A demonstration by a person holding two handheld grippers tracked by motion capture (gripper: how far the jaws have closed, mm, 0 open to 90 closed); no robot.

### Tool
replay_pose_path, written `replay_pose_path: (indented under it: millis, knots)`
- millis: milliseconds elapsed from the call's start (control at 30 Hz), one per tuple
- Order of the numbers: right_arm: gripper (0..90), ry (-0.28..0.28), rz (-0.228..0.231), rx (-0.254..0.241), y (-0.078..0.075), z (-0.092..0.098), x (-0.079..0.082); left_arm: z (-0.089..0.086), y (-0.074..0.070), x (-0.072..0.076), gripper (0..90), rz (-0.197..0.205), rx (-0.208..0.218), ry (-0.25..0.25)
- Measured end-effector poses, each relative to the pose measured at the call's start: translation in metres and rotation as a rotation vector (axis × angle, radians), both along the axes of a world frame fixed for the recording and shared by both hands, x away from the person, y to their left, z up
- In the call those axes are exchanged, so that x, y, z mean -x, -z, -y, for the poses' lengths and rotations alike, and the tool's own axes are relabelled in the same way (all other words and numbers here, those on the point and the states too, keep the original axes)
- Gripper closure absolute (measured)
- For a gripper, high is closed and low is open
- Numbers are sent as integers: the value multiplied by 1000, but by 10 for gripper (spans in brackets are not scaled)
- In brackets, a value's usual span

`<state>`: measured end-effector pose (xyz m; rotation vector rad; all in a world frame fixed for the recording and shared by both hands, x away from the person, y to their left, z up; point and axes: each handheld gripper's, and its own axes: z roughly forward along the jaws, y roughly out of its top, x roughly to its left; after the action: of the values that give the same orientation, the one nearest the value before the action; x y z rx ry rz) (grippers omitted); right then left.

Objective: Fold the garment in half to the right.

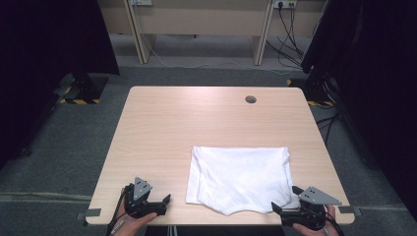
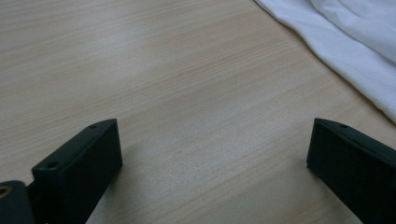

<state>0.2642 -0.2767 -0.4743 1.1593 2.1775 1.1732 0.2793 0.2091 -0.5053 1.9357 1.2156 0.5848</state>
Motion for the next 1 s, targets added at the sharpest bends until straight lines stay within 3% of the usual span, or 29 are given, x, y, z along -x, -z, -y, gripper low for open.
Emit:
replay_pose_path:
  millis: [367,633,1000]
  knots:
    - [54,-37,24,24,-13,-15,-14,12,-11,4,45,29,50,14]
    - [59,-97,39,45,-25,-42,-36,26,-12,5,46,12,74,24]
    - [63,-161,-9,90,-23,-71,-60,40,-13,4,47,0,64,44]
